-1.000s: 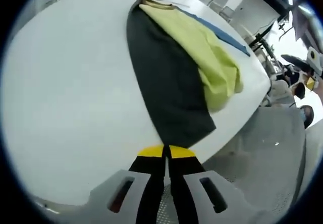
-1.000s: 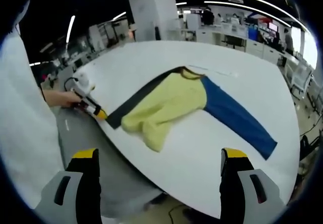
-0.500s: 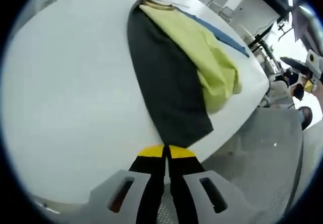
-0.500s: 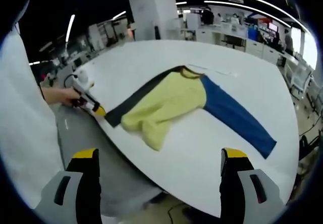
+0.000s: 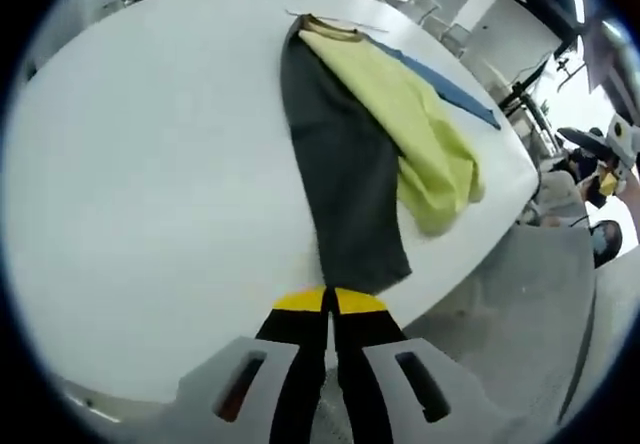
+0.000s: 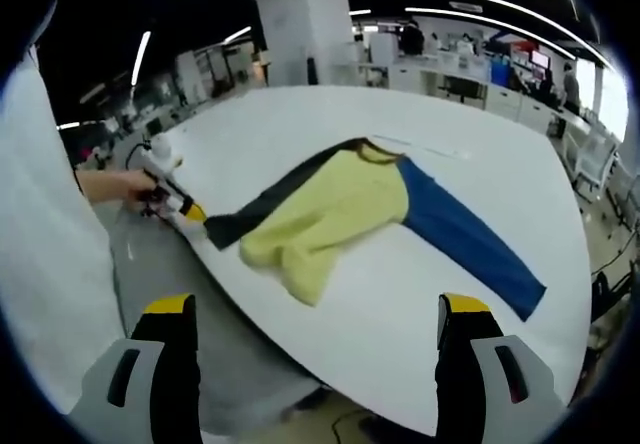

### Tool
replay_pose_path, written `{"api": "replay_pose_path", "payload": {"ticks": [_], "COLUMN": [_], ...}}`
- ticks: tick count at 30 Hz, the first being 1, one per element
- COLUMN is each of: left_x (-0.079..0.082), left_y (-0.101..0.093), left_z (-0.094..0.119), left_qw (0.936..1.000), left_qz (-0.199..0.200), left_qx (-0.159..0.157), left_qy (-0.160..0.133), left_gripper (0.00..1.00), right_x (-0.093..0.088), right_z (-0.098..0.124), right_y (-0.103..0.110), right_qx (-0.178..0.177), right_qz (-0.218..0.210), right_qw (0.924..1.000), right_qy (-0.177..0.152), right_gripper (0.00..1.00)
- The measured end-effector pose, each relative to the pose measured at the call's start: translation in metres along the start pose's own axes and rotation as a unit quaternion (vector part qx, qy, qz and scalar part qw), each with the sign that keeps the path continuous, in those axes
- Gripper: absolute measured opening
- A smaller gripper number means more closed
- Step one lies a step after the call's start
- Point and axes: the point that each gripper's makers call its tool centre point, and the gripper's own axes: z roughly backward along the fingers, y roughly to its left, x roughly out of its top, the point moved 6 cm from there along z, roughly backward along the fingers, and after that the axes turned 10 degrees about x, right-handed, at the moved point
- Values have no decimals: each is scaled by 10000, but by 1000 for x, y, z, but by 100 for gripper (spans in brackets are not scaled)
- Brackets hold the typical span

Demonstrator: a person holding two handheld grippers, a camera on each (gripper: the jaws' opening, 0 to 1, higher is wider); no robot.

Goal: Fold the garment on the visible template until the final outline fits inside the template.

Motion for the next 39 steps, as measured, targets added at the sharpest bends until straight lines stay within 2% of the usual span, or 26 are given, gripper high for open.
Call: {"api": "replay_pose_path", "payload": {"ticks": [5,19,26,39], "left_x": [-6,1,-5,-4], "left_y": [13,42,49,67], "left_z": [-1,5,2,0], "left_qw": [9999,9995,9992,9987], "left_qz": [9,99,89,-24], "left_qx": [74,275,334,430], "left_qy": [126,81,199,290], "left_gripper": [0,0,0,0], "right_x": [-6,-6,-6,-2], "right_z": [2,6,4,2], "right_y": [6,7,8,4], "right_qx": [-51,-168,-132,-159], "right_qz": [-68,-128,-178,-230], "right_qw": [10000,9998,9997,9996], "right_qy": [-10,-56,-68,-67], "right_gripper": [100,100,100,100]}}
